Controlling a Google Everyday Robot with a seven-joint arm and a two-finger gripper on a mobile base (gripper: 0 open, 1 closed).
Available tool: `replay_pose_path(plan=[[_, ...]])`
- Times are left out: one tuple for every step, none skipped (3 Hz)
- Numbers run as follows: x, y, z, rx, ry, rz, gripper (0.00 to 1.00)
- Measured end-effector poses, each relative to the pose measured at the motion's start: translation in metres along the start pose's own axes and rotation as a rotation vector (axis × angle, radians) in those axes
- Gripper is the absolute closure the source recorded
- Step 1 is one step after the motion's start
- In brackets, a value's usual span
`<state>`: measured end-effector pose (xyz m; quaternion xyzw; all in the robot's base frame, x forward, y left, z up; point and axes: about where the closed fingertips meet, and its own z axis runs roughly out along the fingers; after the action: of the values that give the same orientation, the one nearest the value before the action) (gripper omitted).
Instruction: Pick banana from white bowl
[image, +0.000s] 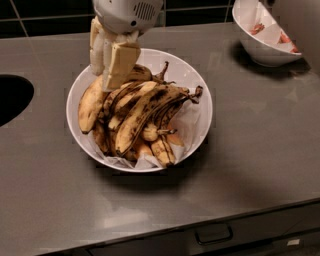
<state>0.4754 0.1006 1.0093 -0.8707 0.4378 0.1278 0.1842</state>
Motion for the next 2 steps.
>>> replay_pose_path(plan=[[-0.017,0.004,-0.018,0.04,0.044,-0.018,1.0],[-0.038,0.006,-0.039,0.119,0.068,-0.044,1.0]])
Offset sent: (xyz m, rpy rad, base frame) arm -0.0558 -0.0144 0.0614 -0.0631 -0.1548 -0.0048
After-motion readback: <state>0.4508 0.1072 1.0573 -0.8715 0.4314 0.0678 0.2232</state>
